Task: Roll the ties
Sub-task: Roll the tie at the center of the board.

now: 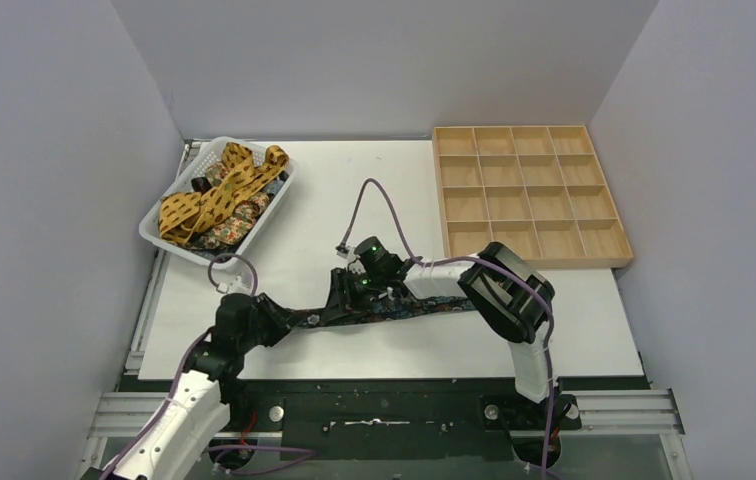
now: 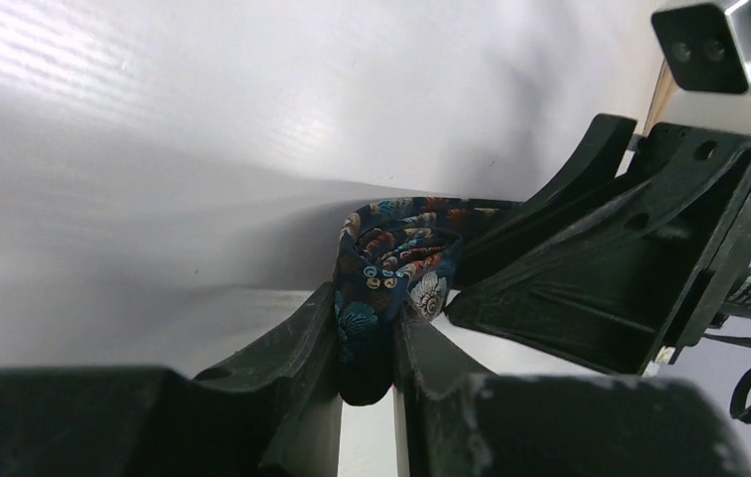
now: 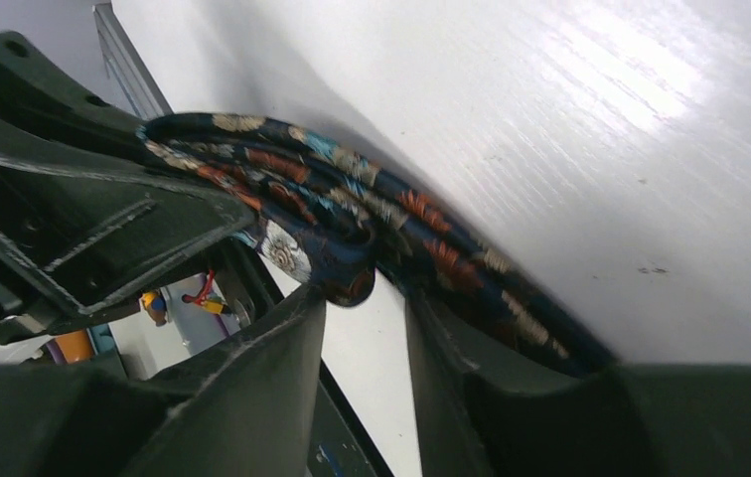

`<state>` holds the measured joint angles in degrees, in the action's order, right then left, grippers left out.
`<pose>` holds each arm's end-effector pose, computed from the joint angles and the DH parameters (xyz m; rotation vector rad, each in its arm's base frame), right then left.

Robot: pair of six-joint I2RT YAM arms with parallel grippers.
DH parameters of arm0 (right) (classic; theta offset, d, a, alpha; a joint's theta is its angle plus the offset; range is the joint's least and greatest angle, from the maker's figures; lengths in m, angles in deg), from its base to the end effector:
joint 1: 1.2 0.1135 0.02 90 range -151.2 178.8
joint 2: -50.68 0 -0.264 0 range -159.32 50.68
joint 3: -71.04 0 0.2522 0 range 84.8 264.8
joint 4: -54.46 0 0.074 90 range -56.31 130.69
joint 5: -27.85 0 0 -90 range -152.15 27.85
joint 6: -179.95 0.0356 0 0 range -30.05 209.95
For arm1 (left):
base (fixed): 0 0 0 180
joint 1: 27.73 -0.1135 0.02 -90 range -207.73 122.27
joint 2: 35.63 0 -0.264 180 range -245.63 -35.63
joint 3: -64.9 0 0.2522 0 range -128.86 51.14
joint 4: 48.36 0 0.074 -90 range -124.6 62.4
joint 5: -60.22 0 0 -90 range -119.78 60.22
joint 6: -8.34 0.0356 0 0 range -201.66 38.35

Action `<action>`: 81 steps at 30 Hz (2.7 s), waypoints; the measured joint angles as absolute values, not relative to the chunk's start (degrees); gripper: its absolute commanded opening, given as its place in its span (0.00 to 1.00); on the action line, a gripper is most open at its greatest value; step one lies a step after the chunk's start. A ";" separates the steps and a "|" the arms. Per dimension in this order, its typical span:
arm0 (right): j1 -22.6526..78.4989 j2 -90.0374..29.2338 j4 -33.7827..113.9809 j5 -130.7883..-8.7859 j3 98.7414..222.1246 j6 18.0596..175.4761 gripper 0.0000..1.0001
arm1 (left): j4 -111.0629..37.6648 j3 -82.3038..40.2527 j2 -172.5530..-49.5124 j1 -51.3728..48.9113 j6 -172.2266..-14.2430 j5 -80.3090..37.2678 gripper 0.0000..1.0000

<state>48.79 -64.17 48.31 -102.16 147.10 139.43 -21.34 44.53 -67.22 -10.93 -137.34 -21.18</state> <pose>0.2391 0.3205 0.1235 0.4217 -2.7104 -1.4967 0.1213 -0.0422 0.1351 -0.7068 2.2621 -0.8229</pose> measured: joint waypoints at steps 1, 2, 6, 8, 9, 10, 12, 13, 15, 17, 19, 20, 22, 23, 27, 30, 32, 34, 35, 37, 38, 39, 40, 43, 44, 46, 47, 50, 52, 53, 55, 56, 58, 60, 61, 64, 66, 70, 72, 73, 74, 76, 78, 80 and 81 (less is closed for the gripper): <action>48.73 -64.06 47.24 -102.13 147.76 138.99 0.43 | -20.84 43.33 -67.79 -10.93 -136.68 -21.68 0.12; 48.73 -63.88 46.45 -102.07 148.17 138.57 0.44 | -20.57 42.39 -68.20 -10.93 -136.29 -22.19 0.11; 48.64 -61.24 43.11 -101.22 148.96 137.11 0.45 | -18.83 39.26 -69.43 -10.93 -134.60 -24.83 0.09; 48.60 -59.40 41.56 -99.53 149.42 136.28 0.45 | -17.14 37.63 -70.08 -10.85 -133.60 -26.32 0.08; 48.51 -58.51 40.84 -98.51 149.53 135.82 0.45 | -16.29 36.69 -70.52 -10.74 -133.18 -27.06 0.08; 48.42 -57.81 40.36 -97.83 149.53 135.54 0.46 | -15.63 35.90 -70.91 -10.58 -132.79 -27.83 0.08; 48.12 -56.37 39.31 -95.95 149.53 135.14 0.46 | -14.15 33.84 -72.16 -10.08 -131.74 -29.38 0.07; 47.92 -55.78 39.11 -95.18 149.51 134.97 0.46 | -13.49 32.82 -72.84 -9.73 -131.26 -30.21 0.07; 47.48 -55.10 38.76 -93.83 149.51 134.62 0.46 | -12.07 30.63 -74.48 -8.77 -130.25 -32.20 0.07; 47.13 -54.86 38.17 -92.73 149.48 134.29 0.46 | -11.04 28.71 -76.16 -7.48 -129.25 -34.34 0.07; 46.85 -54.86 37.43 -91.82 149.42 134.07 0.47 | -10.21 27.09 -77.89 -5.82 -128.29 -36.70 0.07; 46.78 -54.86 37.10 -91.34 149.31 134.03 0.47 | -9.62 26.30 -78.87 -4.86 -127.83 -37.90 0.07; 46.54 -54.84 36.66 -90.70 148.98 133.90 0.47 | -8.57 24.84 -80.86 -2.74 -127.33 -40.37 0.06; 46.43 -54.84 36.40 -90.42 148.81 133.85 0.47 | -7.92 23.96 -82.06 -1.32 -127.17 -42.01 0.06; 46.00 -54.57 35.44 -89.35 148.37 133.57 0.47 | -5.14 20.71 -86.30 3.75 -126.87 -48.52 0.04; 45.65 -53.68 34.85 -88.56 147.95 133.22 0.48 | -2.80 18.24 -88.49 6.49 -127.06 -53.55 0.04; 45.30 -52.69 34.41 -88.21 147.74 133.00 0.48 | -1.41 16.29 -90.02 8.26 -127.30 -57.11 0.04; 44.68 -51.80 34.32 -87.82 147.54 133.00 0.48 | -0.12 14.74 -91.13 9.61 -127.63 -60.04 0.04; 44.42 -51.47 34.28 -87.69 147.47 133.00 0.48 | 0.34 14.15 -91.64 10.14 -127.74 -61.29 0.04; 43.59 -50.38 34.28 -87.27 146.86 132.98 0.49 | 0.85 13.47 -92.44 10.86 -127.76 -63.02 0.04; 43.31 -50.05 34.26 -87.10 146.58 133.00 0.49 | 0.85 13.39 -92.71 11.01 -127.78 -63.58 0.04; 43.00 -49.79 34.19 -86.96 146.29 133.00 0.49 | 0.89 13.39 -93.10 11.25 -127.81 -64.22 0.04; 42.87 -49.59 34.17 -86.92 146.10 133.00 0.49 | 1.00 13.39 -93.51 11.38 -127.85 -64.81 0.04; 42.24 -49.37 34.10 -86.83 145.51 133.00 0.49 | 1.20 13.36 -94.91 11.89 -127.87 -66.21 0.04; 42.15 -49.31 34.10 -86.81 145.35 133.00 0.49 | 1.17 13.39 -95.29 11.97 -127.87 -66.45 0.04; 42.11 -49.20 34.10 -86.83 144.98 132.98 0.49 | 1.13 13.39 -96.16 12.08 -127.76 -67.15 0.04; 42.08 -49.17 34.04 -86.83 144.85 132.98 0.49 | 1.00 13.39 -96.64 12.13 -127.70 -67.43 0.04; 41.95 -49.17 33.80 -86.86 144.76 132.96 0.49 | 0.65 13.28 -98.21 12.52 -127.52 -68.63 0.04; 41.95 -49.15 33.78 -86.86 144.74 132.93 0.49 | 0.43 12.99 -99.28 12.93 -127.43 -69.40 0.04; 41.93 -49.13 33.80 -86.86 144.65 132.93 0.49 | 0.26 12.82 -99.83 13.15 -127.37 -69.81 0.04; 41.84 -49.02 33.75 -86.88 144.28 132.83 0.49 | -0.36 12.56 -100.86 13.70 -127.13 -70.62 0.04; 41.76 -48.93 33.73 -86.88 144.06 132.83 0.49 | -0.73 12.47 -101.51 14.18 -127.00 -71.32 0.04; 41.56 -48.80 33.65 -86.92 143.78 132.83 0.49 | -1.14 12.40 -102.63 15.08 -126.84 -72.30 0.04; 41.28 -48.72 33.65 -86.92 143.76 132.83 0.49 | -1.47 12.23 -103.87 16.10 -126.58 -73.57 0.04; 41.12 -48.54 33.67 -86.92 143.69 132.83 0.50 | -1.62 12.05 -104.57 16.63 -126.43 -74.25 0.04; 40.53 -47.25 33.73 -86.61 142.77 132.93 0.51 | -2.13 11.29 -106.80 18.07 -126.21 -76.24 0.04; 40.12 -46.07 33.75 -86.22 141.92 133.07 0.51 | -2.30 10.61 -108.22 18.86 -126.01 -77.40 0.04; 38.78 -43.29 33.75 -85.15 140.20 133.59 0.53 | -2.89 8.91 -111.31 21.22 -125.55 -79.74 0.04; 37.80 -41.94 33.75 -84.43 139.56 134.05 0.53 | -3.39 8.40 -112.62 22.29 -125.23 -80.52 0.04; 37.28 -41.33 33.80 -84.23 139.26 134.18 0.54 | -3.50 8.23 -113.19 22.64 -125.01 -80.76 0.04; 36.82 -40.74 33.75 -83.84 139.01 134.33 0.54 | -3.59 7.94 -113.99 23.08 -124.88 -81.00 0.04; 36.14 -39.91 33.84 -83.40 138.60 134.57 0.56 | -3.79 7.42 -115.74 23.86 -124.64 -81.64 0.04; 35.44 -39.01 34.06 -82.90 137.83 134.90 0.56 | -3.74 6.76 -117.60 24.67 -124.44 -82.42 0.04; 34.91 -38.46 34.10 -82.53 137.20 135.23 0.56 | -3.44 5.74 -119.57 25.48 -124.46 -83.43 0.04; 34.76 -38.31 34.15 -82.48 136.96 135.40 0.57 | -2.98 5.01 -120.55 25.83 -124.55 -83.91 0.04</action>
